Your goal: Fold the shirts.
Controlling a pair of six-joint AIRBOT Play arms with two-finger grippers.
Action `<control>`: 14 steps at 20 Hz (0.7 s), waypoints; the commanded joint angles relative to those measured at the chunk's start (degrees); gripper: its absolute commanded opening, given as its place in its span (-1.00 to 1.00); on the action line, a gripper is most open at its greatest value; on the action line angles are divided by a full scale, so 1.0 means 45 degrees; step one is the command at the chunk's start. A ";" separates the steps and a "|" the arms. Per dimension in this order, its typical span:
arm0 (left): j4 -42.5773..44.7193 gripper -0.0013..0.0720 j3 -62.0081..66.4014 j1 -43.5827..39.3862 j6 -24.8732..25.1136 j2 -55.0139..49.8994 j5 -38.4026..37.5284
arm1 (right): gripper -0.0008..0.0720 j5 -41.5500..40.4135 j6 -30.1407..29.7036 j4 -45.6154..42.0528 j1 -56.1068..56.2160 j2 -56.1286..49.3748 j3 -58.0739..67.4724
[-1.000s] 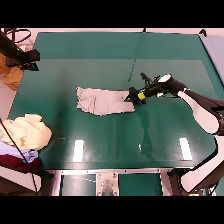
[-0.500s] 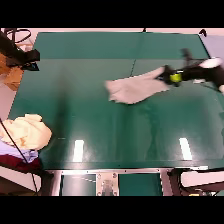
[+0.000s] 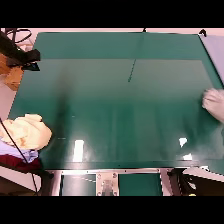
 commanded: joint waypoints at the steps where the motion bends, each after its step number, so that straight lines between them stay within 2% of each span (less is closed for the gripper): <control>1: -0.0092 -0.90 -0.0010 0.0010 -0.0015 0.0005 -0.0121 | -0.95 -0.0651 -0.0461 -0.0257 -0.2438 -0.0539 -0.1724; 5: -0.0131 -0.90 -0.0010 0.0010 -0.0005 0.0005 -0.0243 | -0.95 -0.0821 -0.0282 -0.1409 -0.3060 -0.1166 -0.2322; 10: -0.0151 -0.90 -0.0010 0.0010 -0.0005 0.0005 -0.0204 | -0.95 -0.0534 -0.0209 -0.0685 -0.2555 -0.1132 -0.1865; 14: -0.0136 -0.90 -0.0010 0.0010 0.0034 0.0005 -0.0296 | -0.95 -0.0549 0.0714 -0.2827 -0.2409 -0.1107 -0.1841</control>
